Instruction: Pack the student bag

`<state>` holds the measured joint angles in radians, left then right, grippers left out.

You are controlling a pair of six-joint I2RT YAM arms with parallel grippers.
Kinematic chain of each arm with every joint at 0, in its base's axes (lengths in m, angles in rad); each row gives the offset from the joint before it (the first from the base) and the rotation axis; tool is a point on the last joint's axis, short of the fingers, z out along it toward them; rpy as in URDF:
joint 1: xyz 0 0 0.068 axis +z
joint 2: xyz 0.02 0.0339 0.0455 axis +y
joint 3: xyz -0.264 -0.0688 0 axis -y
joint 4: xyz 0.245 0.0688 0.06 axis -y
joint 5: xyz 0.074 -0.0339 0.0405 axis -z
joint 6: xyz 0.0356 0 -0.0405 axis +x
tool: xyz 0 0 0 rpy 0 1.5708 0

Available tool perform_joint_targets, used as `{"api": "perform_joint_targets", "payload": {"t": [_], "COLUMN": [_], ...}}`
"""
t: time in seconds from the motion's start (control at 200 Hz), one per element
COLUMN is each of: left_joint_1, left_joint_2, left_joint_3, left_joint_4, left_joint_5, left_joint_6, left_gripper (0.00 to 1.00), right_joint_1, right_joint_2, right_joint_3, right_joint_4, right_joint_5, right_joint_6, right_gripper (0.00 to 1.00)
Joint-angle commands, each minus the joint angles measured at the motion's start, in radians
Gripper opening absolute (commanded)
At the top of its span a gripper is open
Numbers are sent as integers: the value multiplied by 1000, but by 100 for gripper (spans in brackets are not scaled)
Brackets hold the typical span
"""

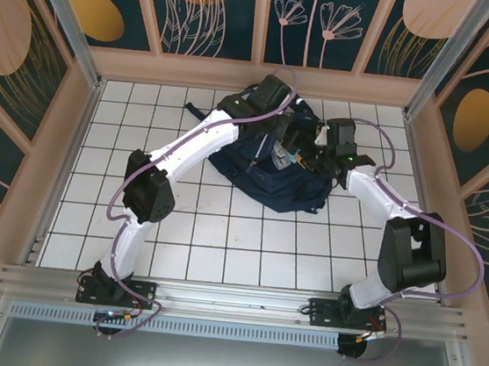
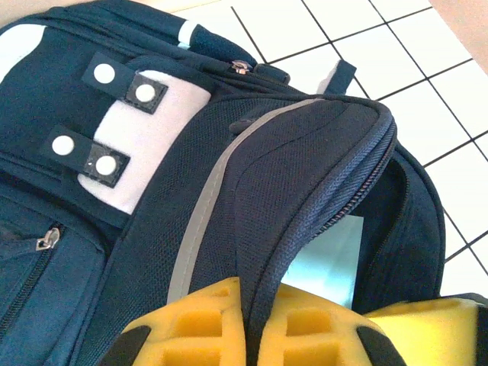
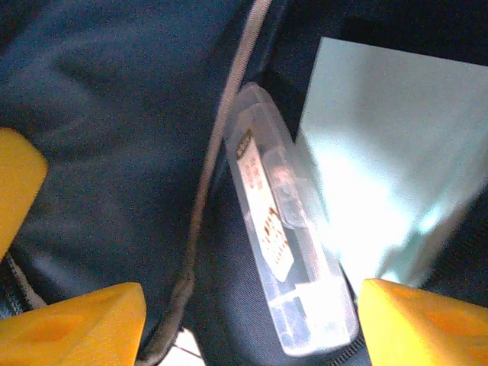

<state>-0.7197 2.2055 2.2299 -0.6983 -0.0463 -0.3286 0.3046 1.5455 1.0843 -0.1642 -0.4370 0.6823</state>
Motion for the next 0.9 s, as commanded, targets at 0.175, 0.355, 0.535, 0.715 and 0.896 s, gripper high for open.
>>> {"api": "perform_joint_targets", "payload": {"t": [0.175, 0.355, 0.535, 0.715, 0.896], "left_joint_1": [26, 79, 163, 254, 298], "left_joint_2": [-15, -137, -320, -410, -396], "left_joint_3": [-26, -242, -549, -772, -873], "left_joint_4": [102, 261, 419, 499, 538], "left_joint_5": [-3, 59, 35, 34, 65], "left_joint_6": [-82, -199, -265, -306, -324], "left_gripper": [58, 76, 90, 99, 99], "right_joint_1": [5, 70, 219, 327, 316], "right_joint_2": [-172, -236, -224, -215, -254], "right_joint_3": [87, 36, 18, -3, -115], "right_joint_4": [-290, -280, -267, -253, -183], "right_joint_5": [264, 334, 392, 457, 520], "right_joint_6": [-183, -113, -10, 78, 147], "right_gripper": [71, 70, 67, 66, 67]}}
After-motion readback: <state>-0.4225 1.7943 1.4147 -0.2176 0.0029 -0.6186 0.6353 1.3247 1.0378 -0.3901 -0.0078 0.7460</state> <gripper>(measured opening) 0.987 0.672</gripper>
